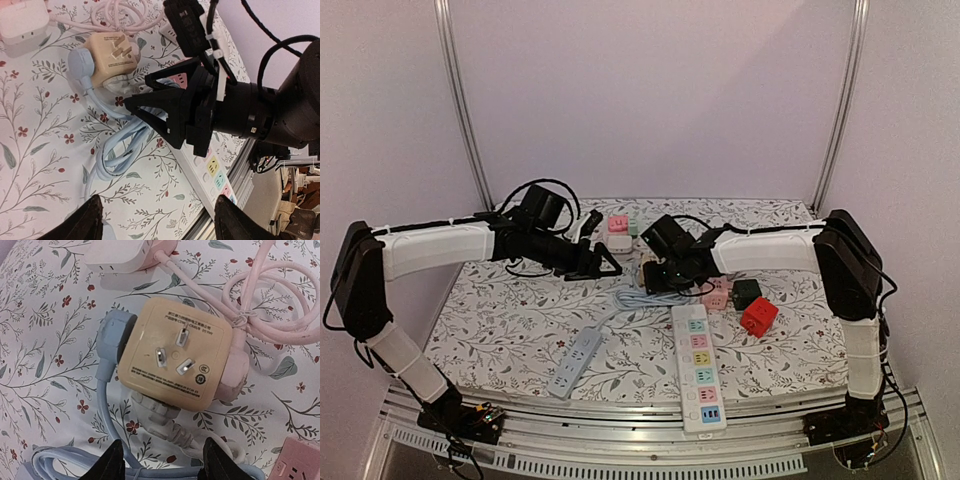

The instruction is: Pull the plug off the socket

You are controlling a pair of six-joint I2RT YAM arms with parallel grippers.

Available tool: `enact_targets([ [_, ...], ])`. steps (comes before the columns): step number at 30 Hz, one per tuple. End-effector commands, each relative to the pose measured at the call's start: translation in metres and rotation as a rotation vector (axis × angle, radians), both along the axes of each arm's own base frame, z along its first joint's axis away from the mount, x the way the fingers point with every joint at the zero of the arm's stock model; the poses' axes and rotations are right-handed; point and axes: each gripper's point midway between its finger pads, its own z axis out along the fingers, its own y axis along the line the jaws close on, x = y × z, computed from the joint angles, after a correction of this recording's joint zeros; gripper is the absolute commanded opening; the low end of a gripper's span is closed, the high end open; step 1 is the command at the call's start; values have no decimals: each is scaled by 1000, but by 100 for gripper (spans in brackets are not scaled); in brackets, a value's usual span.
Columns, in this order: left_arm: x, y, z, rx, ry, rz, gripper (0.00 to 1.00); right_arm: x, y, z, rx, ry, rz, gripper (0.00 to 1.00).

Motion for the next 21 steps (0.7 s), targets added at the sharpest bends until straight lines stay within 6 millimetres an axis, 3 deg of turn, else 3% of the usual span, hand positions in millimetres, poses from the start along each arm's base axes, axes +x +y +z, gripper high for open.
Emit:
enact_targets([
  [1,4,1,15,-13,-30,8,75,2,0,-19,-111,2,71,52],
  [8,4,3,17,-12,-37,12,75,16,-6,-36,-176,2,72,45],
  [14,4,2,19,-12,-39,8,77,22,-5,-58,-220,6,81,46],
  [17,3,3,19,-12,-35,7,78,26,-5,-61,-222,-14,70,26],
  [21,4,5,24,-8,-48,12,79,33,-2,-33,-161,-79,39,4],
])
